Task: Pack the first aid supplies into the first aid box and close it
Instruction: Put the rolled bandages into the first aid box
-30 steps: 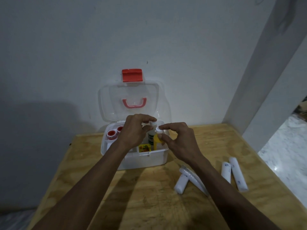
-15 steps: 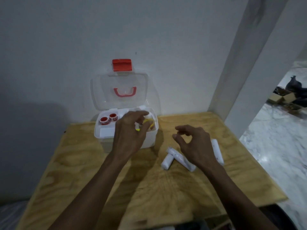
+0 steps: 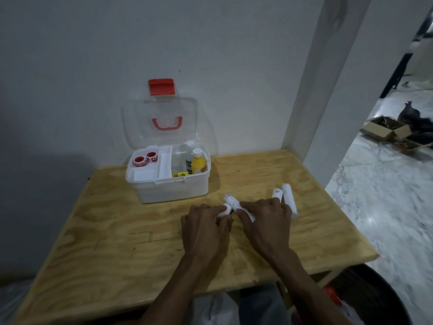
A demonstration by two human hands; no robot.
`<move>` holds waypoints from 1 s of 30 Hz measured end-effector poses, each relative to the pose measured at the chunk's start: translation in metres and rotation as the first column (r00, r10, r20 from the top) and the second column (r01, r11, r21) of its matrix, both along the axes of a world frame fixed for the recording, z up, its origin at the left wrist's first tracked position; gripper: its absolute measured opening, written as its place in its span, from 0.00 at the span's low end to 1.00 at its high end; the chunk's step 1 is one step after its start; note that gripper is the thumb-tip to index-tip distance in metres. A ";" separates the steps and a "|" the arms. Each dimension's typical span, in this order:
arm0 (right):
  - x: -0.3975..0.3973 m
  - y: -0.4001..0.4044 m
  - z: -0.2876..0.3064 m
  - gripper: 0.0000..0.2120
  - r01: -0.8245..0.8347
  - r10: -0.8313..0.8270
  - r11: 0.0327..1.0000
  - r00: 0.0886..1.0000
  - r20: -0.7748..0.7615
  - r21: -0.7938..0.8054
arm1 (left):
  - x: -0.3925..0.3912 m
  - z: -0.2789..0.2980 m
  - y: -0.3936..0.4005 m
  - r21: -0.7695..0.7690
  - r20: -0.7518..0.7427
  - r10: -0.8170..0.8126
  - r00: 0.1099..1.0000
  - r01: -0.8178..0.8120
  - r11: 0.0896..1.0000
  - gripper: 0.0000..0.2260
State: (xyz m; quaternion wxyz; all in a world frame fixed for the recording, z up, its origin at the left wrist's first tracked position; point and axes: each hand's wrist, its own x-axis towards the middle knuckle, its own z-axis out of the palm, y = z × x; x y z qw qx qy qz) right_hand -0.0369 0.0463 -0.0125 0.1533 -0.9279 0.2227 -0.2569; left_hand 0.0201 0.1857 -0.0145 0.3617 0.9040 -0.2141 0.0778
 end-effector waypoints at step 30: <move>0.106 0.124 0.077 0.16 -0.160 -0.028 0.872 0.927 0.374 0.463 | 0.075 0.076 0.122 -0.333 0.003 0.402 0.916 -0.378 0.864 0.11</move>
